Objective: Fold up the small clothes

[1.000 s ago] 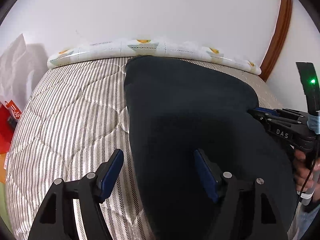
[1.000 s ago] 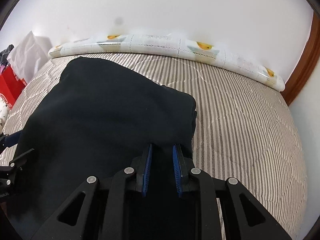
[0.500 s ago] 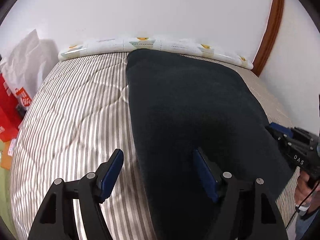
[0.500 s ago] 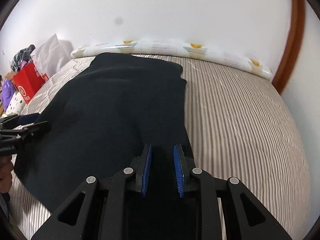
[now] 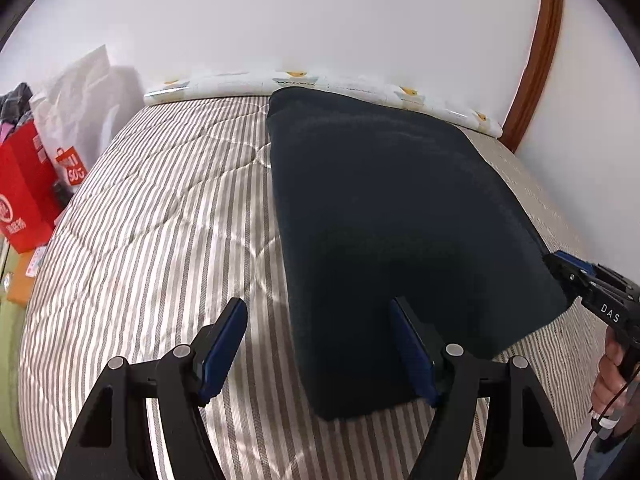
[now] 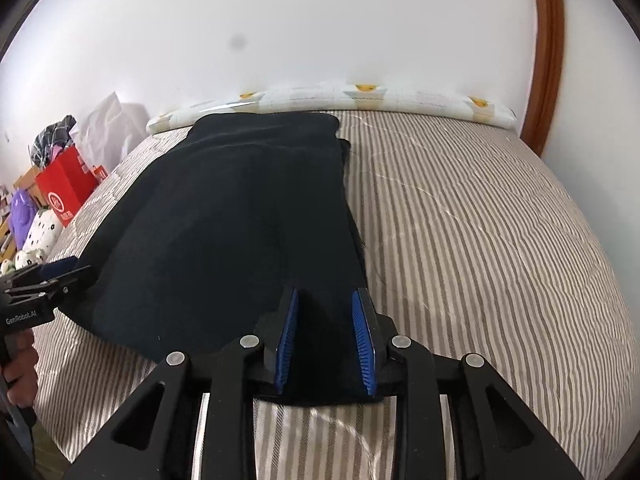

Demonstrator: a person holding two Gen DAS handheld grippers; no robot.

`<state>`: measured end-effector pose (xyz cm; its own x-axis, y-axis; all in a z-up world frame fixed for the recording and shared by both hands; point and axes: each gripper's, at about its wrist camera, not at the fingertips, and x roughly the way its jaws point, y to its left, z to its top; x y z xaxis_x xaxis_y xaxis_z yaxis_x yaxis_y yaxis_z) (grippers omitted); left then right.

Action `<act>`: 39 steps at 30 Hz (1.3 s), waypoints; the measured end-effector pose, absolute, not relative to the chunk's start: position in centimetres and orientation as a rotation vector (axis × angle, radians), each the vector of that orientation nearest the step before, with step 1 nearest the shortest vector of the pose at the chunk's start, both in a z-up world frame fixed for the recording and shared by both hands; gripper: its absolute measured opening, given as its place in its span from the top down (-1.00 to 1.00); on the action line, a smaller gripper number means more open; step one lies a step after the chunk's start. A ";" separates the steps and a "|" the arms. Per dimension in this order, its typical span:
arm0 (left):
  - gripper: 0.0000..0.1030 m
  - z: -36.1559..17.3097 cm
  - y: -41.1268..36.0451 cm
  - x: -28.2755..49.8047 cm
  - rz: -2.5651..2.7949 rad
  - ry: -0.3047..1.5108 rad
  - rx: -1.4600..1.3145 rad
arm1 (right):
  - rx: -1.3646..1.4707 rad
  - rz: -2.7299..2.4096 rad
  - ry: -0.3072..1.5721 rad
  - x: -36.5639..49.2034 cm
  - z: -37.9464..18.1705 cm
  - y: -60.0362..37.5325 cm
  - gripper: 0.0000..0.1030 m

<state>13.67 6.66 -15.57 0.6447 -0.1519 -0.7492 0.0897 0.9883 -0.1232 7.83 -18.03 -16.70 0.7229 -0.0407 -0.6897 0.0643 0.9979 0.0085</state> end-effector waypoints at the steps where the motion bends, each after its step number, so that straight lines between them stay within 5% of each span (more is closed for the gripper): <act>1: -0.39 -15.6 6.7 13.3 -0.141 0.858 -0.085 | 0.037 -0.061 0.762 7.6 -16.6 -18.2 0.46; 25: -0.35 -13.4 6.4 8.8 -0.124 0.851 -0.112 | 0.072 -0.173 0.795 3.2 -14.8 -18.0 0.39; 31: -0.36 -10.6 5.8 6.3 -0.093 0.810 -0.099 | 0.092 -0.216 0.736 0.0 -11.3 -17.3 0.17; 33: -0.46 -9.5 5.8 5.1 -0.078 0.785 -0.099 | 0.093 -0.223 0.711 -1.4 -10.0 -16.8 -0.05; 39: -0.61 -6.8 5.2 2.3 -0.060 0.723 -0.065 | 0.065 -0.219 0.659 -5.2 -7.6 -15.0 -0.21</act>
